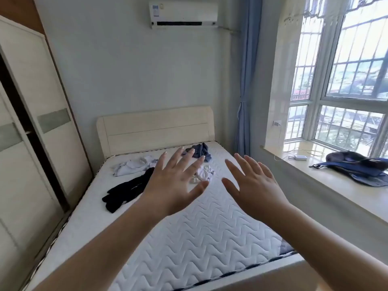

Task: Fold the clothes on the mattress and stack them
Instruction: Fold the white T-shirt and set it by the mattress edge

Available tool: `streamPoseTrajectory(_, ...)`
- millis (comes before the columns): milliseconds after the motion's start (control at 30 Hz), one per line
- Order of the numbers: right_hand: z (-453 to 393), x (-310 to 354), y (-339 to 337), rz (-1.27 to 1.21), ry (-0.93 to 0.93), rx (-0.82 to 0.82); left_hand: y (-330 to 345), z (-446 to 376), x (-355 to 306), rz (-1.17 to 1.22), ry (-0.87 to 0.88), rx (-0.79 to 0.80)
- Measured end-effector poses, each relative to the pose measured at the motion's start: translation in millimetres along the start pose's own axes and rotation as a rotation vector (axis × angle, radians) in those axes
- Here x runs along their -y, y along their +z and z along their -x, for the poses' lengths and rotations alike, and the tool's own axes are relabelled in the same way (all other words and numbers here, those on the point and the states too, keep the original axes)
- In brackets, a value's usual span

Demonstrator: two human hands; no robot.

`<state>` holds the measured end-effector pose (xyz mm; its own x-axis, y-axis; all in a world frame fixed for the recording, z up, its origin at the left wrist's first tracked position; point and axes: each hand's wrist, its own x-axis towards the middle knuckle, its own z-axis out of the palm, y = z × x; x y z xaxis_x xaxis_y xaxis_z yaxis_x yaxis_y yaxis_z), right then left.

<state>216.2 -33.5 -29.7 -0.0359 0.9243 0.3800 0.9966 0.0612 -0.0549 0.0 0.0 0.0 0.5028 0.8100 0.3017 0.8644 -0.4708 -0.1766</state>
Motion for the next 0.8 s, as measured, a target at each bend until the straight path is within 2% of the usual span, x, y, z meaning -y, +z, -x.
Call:
streamPoseTrajectory(333,25,-130,35,0.012,0.069,0.054,48,-71,-120,-0.074,0.103,-0.043)
streamPoseTrajectory(800,45,-283,90,0.084,0.364,0.138,157,-195,-242,0.102,0.329,-0.010)
